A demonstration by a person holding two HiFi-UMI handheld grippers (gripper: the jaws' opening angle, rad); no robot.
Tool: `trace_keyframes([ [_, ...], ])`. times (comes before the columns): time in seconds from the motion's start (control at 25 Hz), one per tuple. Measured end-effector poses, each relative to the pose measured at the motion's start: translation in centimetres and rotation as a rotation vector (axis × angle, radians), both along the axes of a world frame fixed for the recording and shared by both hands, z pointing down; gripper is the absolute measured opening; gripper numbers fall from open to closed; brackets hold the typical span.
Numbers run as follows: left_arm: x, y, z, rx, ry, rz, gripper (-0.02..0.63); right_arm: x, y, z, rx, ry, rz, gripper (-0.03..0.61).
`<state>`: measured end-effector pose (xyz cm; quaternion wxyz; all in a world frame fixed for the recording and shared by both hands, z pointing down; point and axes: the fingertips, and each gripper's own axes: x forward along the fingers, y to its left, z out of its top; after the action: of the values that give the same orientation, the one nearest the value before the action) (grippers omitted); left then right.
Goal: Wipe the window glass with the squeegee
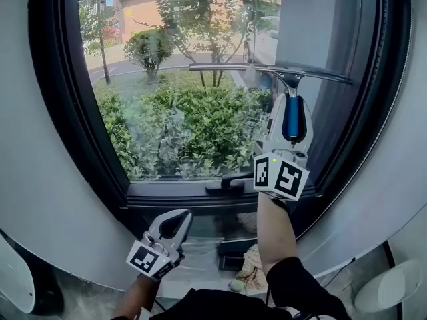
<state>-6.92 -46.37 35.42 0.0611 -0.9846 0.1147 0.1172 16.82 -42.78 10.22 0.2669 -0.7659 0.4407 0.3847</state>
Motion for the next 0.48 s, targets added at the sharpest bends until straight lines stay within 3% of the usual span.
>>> trace_keyframes([
  [0.48,0.1,0.2,0.6,-0.023,-0.008,0.010,0.000,-0.1,0.1,1.2,-0.018,-0.011,0.002,0.133],
])
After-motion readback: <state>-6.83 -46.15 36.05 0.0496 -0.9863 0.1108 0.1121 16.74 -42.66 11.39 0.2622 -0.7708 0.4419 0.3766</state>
